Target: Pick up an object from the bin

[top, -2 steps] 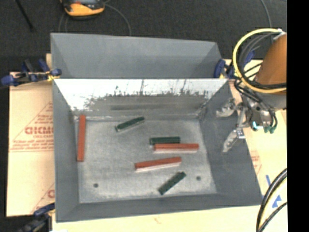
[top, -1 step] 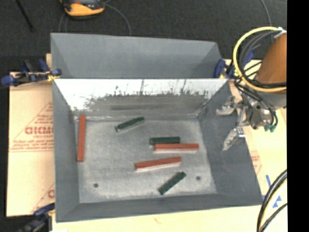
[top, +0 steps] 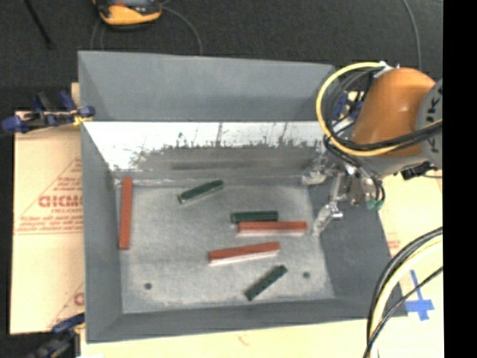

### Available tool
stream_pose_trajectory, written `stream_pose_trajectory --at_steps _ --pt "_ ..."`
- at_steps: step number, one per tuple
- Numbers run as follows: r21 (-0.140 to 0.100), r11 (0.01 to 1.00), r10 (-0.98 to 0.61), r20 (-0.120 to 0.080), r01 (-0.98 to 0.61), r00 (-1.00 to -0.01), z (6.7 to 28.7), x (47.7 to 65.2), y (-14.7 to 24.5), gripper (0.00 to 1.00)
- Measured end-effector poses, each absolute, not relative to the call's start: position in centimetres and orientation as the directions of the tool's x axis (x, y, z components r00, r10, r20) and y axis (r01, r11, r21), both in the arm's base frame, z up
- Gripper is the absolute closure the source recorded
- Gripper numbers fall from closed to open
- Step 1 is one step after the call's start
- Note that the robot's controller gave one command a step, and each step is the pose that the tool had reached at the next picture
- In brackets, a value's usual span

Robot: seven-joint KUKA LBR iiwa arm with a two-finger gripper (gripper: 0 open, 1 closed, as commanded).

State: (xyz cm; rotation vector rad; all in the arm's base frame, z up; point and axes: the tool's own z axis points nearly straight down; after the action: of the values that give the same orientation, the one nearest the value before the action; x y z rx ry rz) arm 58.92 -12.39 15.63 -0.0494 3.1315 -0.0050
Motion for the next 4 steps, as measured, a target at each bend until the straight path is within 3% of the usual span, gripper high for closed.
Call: stream_pose_trajectory --at_steps 1,2,3,4 --pt "0.001 1.0 0.014 0.0 0.014 -1.0 15.9 60.4 -7.7 0.0" --pt "-0.002 1.0 -0.013 -0.008 -0.013 -1.0 12.2 61.3 -7.2 0.0" --pt "0.001 0.993 0.117 -0.004 0.117 -0.993 7.9 61.6 -5.5 0.0" --pt "0.0 0.992 0.124 -0.01 0.124 -0.992 8.5 61.7 -5.6 1.0"
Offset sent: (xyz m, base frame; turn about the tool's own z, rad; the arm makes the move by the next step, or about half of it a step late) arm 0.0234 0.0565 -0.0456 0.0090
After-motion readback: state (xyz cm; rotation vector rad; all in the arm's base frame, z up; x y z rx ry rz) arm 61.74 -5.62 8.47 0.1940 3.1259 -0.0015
